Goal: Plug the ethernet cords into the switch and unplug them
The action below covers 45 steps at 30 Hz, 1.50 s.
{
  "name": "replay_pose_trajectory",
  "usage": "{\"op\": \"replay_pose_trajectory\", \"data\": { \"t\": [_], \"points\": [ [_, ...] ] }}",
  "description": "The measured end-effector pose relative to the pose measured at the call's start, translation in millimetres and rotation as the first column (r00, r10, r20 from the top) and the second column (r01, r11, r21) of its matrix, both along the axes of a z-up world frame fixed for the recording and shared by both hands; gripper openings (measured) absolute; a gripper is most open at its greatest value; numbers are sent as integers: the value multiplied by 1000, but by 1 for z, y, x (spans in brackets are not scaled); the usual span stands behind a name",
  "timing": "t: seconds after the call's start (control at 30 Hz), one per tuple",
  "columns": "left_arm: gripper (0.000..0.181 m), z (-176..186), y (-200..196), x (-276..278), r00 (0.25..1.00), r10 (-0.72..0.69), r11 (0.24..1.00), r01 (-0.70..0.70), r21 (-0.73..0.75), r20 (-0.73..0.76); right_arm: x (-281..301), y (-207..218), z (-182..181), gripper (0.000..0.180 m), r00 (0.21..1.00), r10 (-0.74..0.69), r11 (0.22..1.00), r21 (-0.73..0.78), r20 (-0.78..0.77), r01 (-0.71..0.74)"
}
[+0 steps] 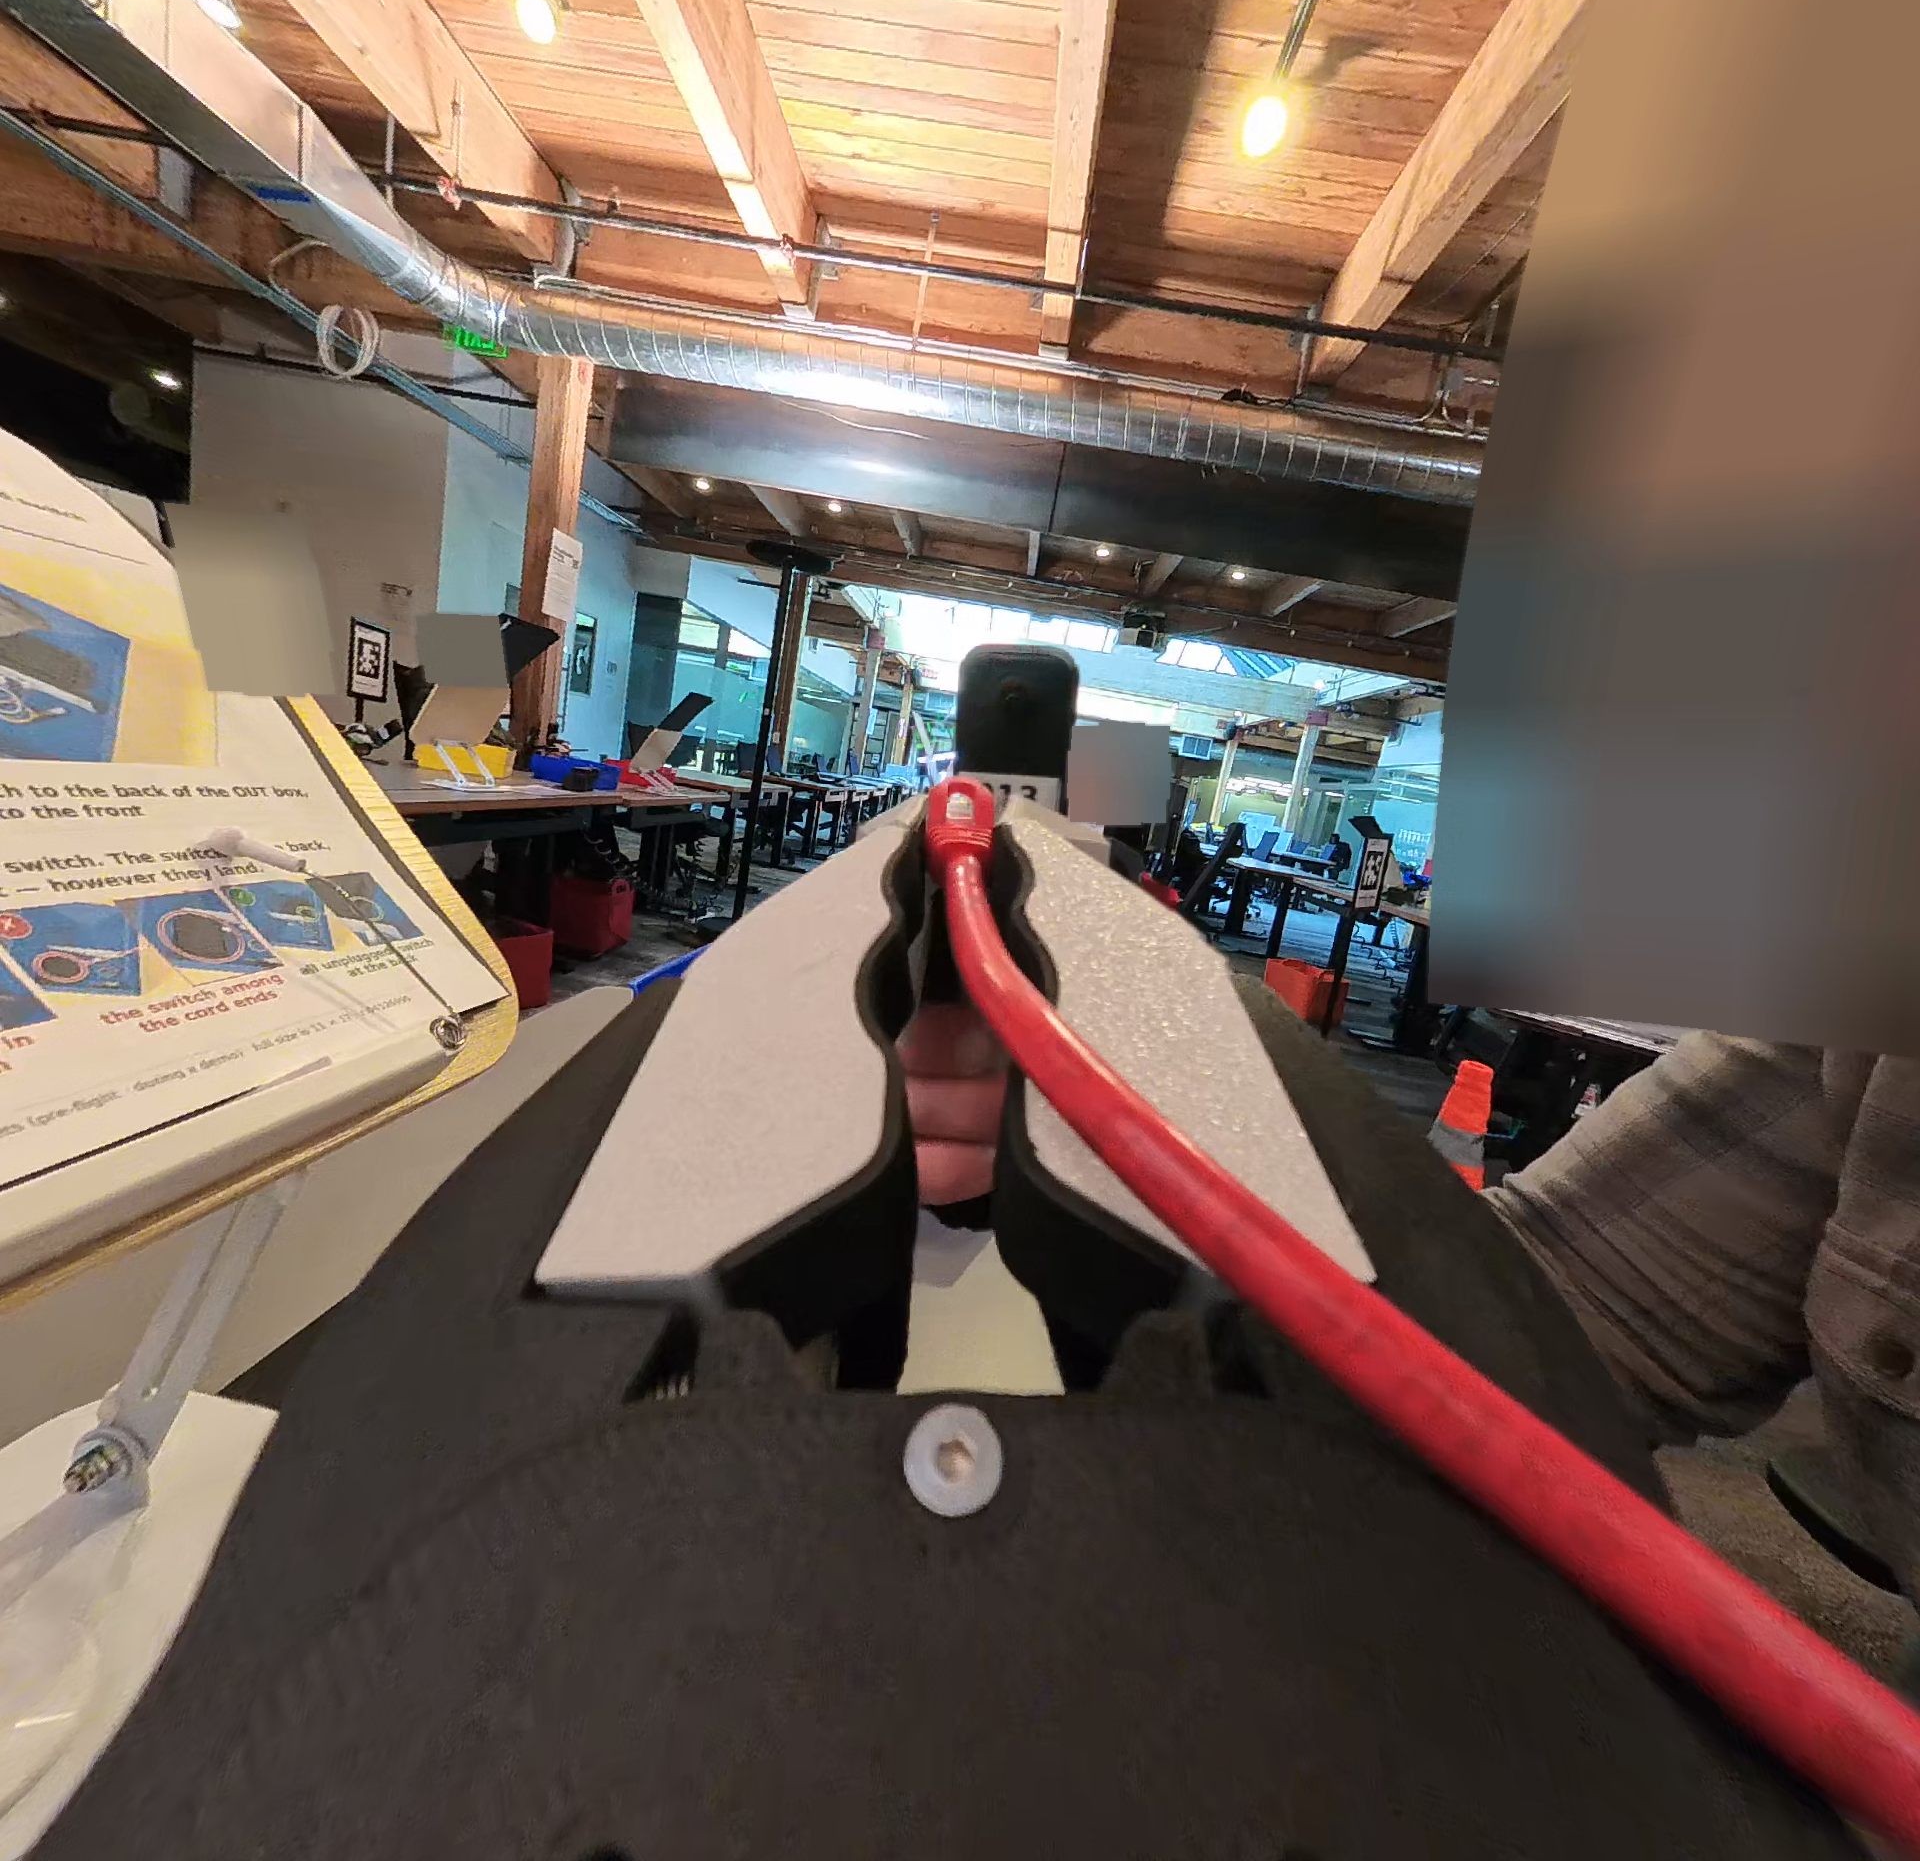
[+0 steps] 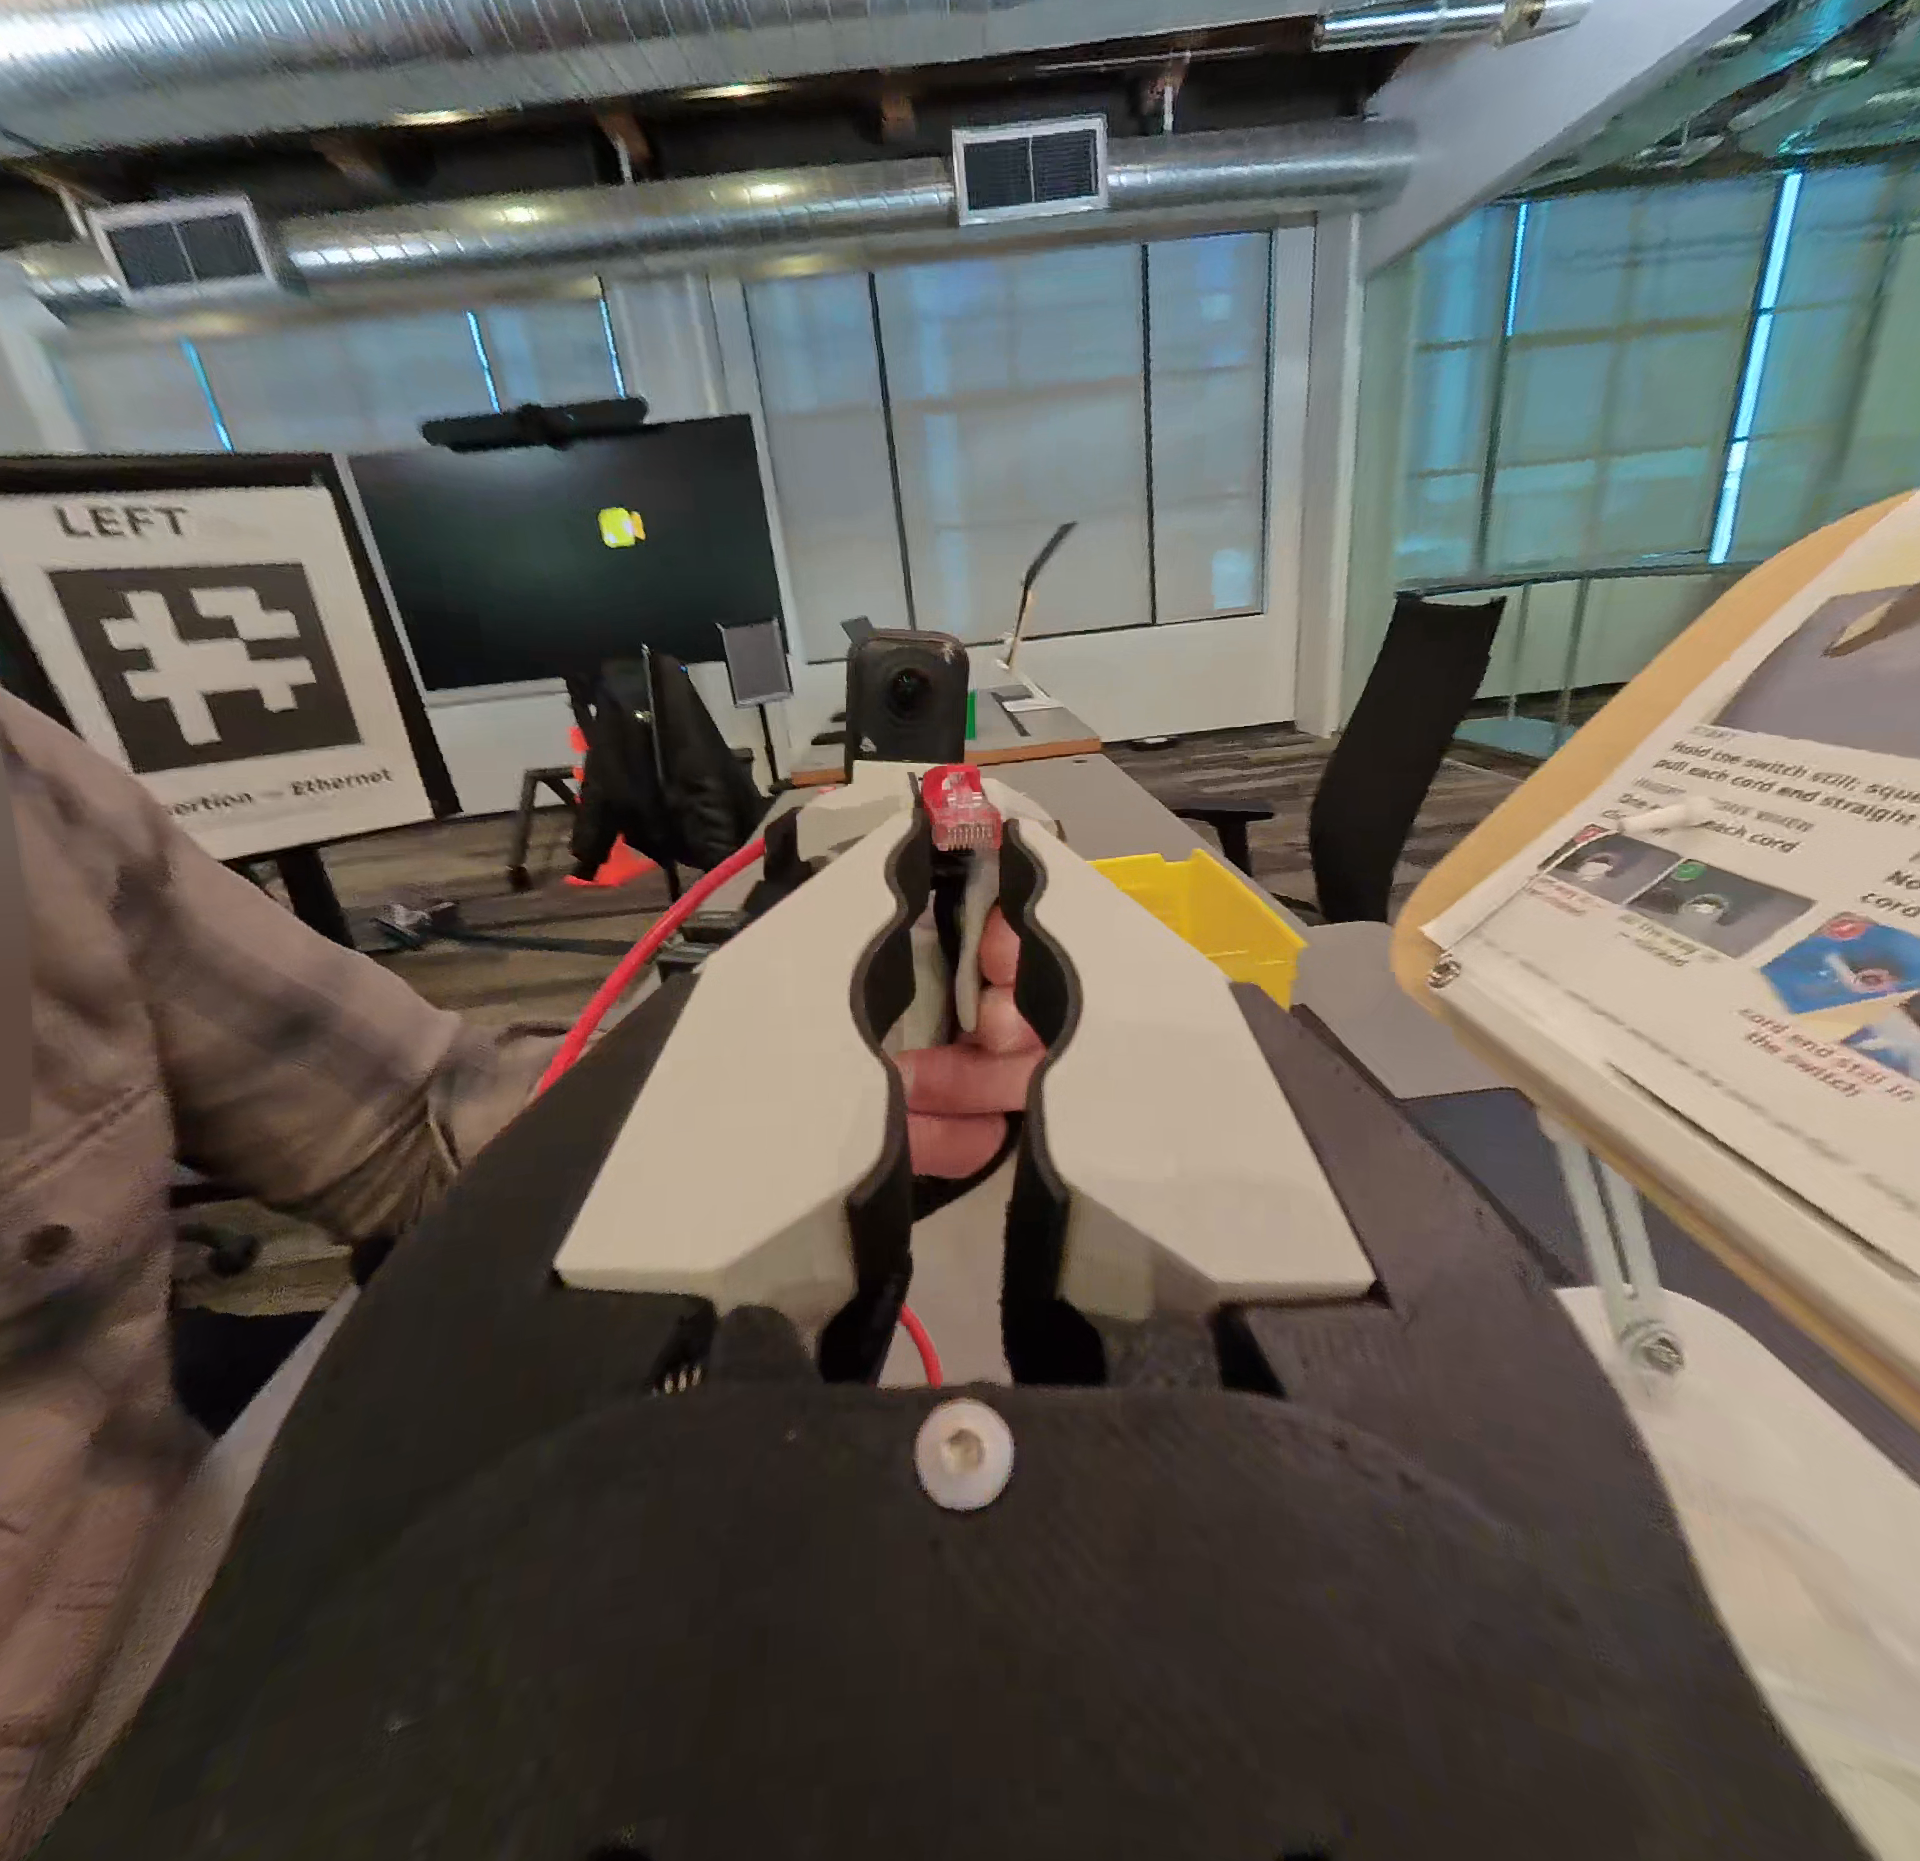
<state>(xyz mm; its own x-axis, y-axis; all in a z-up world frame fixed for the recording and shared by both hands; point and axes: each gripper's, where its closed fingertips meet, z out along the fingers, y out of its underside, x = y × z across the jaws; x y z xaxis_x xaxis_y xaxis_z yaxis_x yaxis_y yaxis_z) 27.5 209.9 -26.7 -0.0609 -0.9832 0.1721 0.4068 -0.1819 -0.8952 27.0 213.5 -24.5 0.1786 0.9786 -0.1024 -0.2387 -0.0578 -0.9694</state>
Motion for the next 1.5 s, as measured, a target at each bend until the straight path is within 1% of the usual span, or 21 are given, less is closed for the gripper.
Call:
{"op": "replay_pose_trajectory", "data": {
  "t": [0.13, 0.27, 0.3, 0.4, 0.47, 0.5, 0.57, 0.7, 0.87, 1.0, 1.1, 1.13, 1.2, 1.27, 1.33, 1.37, 1.43, 1.47, 1.5],
  "points": [
    [12, 0, -1, 0, 1000, -5, 1000, 5, 6, 2, 1, -2, 0, 10, 999, 28, 999, -21, -20, -28],
    [12, -1, -3, 1, 999, 2, 999, -1, 41, -33, 2, -4, -2, 9, 999, 49, 998, -34, 6, -49],
    [14, -1, -4, 1, 999, 7, 998, -5, 61, -41, 2, -4, -2, 10, 999, 52, 998, -37, 10, -52],
    [33, 3, -4, -1, 998, 43, 994, -39, 100, -41, 2, -6, -5, 10, 997, 60, 998, -37, 41, -58],
    [34, 3, -3, -2, 996, 70, 990, -61, 131, -63, 2, -6, -6, 10, 997, 71, 997, -47, 42, -69],
    [33, 2, -5, -2, 993, 81, 985, -67, 157, -84, 2, -7, -6, 10, 996, 75, 996, -48, 45, -73],
    [24, 2, -8, -1, 990, 94, 979, -73, 193, -104, 2, -8, -8, 10, 995, 82, 995, -55, 52, -79],
    [12, -5, -6, 1, 979, 112, 974, -75, 214, -168, 3, -9, -7, 9, 995, 85, 995, -52, 61, -82],
    [11, -8, -7, 4, 976, 102, 976, -61, 210, -190, 4, -10, -8, 9, 993, 88, 995, -48, 76, -84],
    [12, -8, -6, 4, 980, 91, 981, -57, 187, -177, 5, -10, -8, 9, 993, 83, 996, -49, 78, -80],
    [12, -7, -3, 3, 983, 95, 985, -69, 161, -159, 5, -5, -8, 10, 996, 44, 998, -37, 77, -42],
    [12, -8, 0, 2, 982, 103, 984, -78, 159, -158, 5, -3, -8, 14, 996, 31, 999, -36, 81, -28],
    [12, -6, 4, -3, 983, 112, 985, -90, 148, -146, 10, 1, -5, 26, 997, -4, 1000, -30, 81, 6],
    [12, -4, 8, -8, 983, 122, 984, -102, 143, -138, 17, 7, -8, 35, 987, -73, 997, 5, 143, 73],
    [12, -3, 11, -12, 979, 143, 980, -119, 162, -146, 23, 15, -14, 48, 949, -176, 984, 78, 260, 161],
    [12, -1, 12, -15, 978, 149, 977, -124, 172, -144, 27, 19, -21, 52, 910, -237, 970, 129, 339, 204],
    [12, 1, 15, -21, 976, 167, 973, -141, 184, -137, 38, 30, -44, 69, 784, -336, 941, 231, 522, 249],
    [12, 2, 16, -24, 977, 165, 972, -139, 188, -133, 42, 32, -58, 77, 718, -330, 944, 236, 613, 232],
    [12, 1, 17, -25, 976, 171, 970, -143, 195, -136, 47, 30, -74, 83, 653, -294, 956, 216, 698, 199]
  ]
}}
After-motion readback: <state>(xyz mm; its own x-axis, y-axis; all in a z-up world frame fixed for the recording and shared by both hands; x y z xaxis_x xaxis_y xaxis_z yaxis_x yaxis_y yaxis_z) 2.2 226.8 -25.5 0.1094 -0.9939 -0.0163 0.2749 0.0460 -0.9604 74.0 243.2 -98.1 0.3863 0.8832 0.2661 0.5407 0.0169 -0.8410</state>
